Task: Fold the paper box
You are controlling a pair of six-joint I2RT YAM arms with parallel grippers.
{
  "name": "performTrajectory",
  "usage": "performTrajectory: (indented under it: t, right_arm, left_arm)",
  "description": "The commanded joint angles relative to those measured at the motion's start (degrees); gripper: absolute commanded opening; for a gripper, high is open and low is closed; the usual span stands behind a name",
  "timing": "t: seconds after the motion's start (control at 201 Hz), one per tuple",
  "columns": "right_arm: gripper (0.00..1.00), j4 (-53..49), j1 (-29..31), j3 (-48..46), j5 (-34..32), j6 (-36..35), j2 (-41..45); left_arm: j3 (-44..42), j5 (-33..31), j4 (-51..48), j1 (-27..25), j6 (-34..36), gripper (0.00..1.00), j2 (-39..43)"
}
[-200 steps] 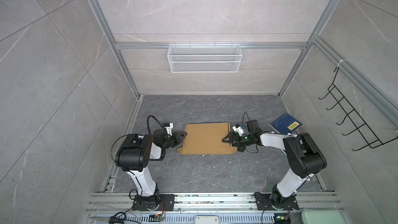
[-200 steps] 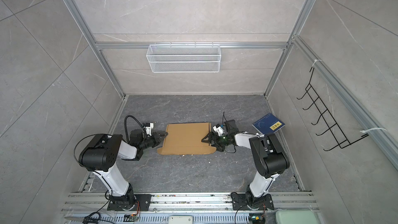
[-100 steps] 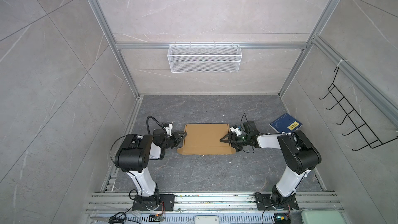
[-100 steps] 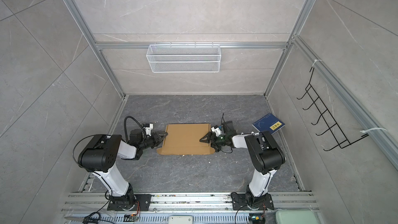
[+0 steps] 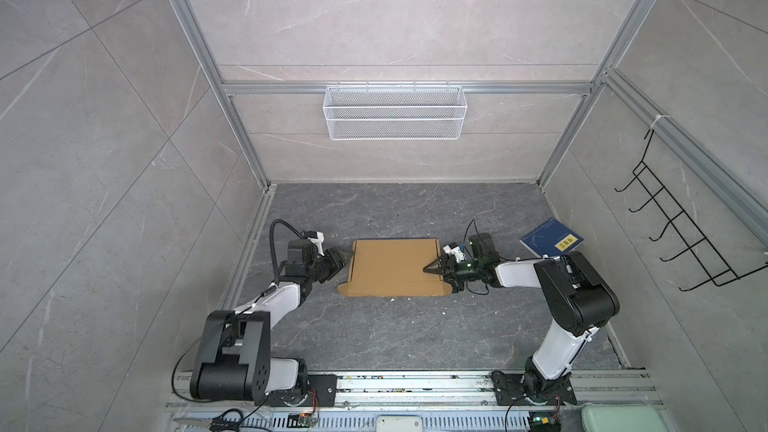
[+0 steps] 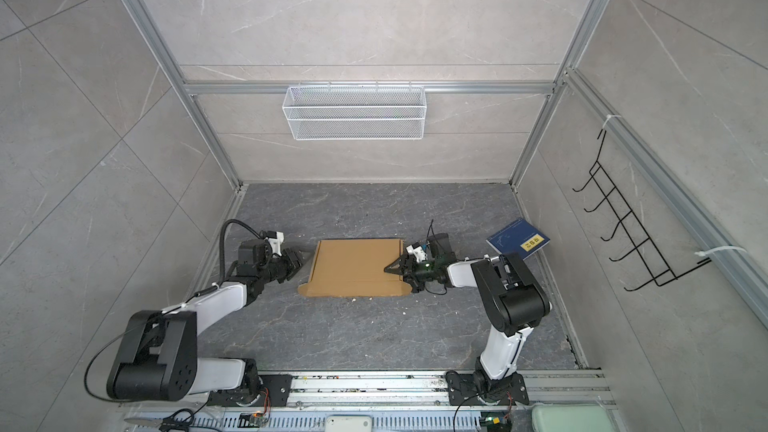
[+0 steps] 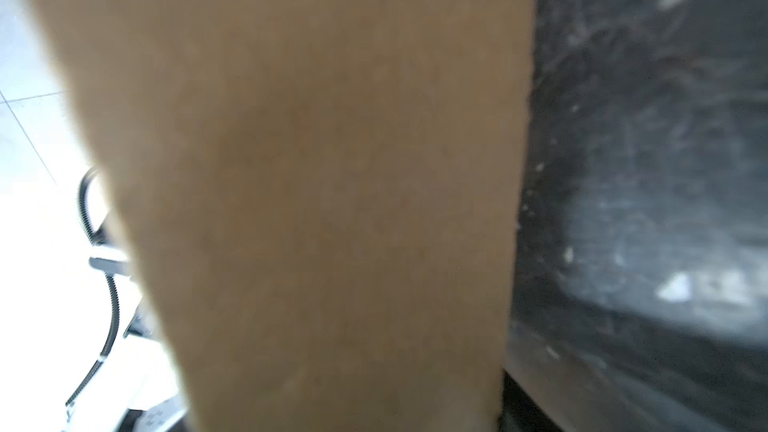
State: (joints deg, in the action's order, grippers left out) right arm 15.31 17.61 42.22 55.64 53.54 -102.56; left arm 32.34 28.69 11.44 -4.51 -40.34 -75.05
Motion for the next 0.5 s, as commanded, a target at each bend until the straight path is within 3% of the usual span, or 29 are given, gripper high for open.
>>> performTrajectory:
  t: [0.0,0.11,0.264,0.304,0.343,0.373,0.423,0.498]
  right_arm:
    - [0.68,0.2,0.1,1.7,1.4,2.2,2.0]
    - [0.67,-0.1,0.1,2.2,2.0,2.8,2.7]
    - [0.67,-0.8,0.0,2.6,2.7,3.5,3.8]
    - [0.67,-1.1,-0.1,2.8,2.8,3.5,4.1]
    - [0.67,-1.6,-0.2,3.1,3.1,3.4,4.4]
    - [0.67,-2.0,-0.2,3.3,3.1,3.3,4.5]
    - [0.67,-2.3,-0.4,3.6,3.4,3.3,4.6]
    - [0.66,-2.8,-0.5,4.1,3.4,3.3,4.5]
  left_arm:
    - [3.9,-5.9,-12.8,-0.2,8.0,0.63,4.8]
    - [7.5,-11.2,-19.3,-0.1,14.6,0.64,8.5]
    - [14.6,-24.4,-27.9,-0.1,22.8,0.7,12.7]
    - [15.1,-28.3,-27.9,-0.1,22.5,0.77,14.2]
    - [15.2,-31.0,-27.9,-0.1,22.1,0.98,15.8]
    - [15.0,-32.9,-27.4,0.0,21.5,1.0,17.0]
    - [14.7,-32.5,-25.7,0.3,21.6,1.0,18.7]
    - [15.8,-26.8,-25.0,0.3,24.2,0.97,19.2]
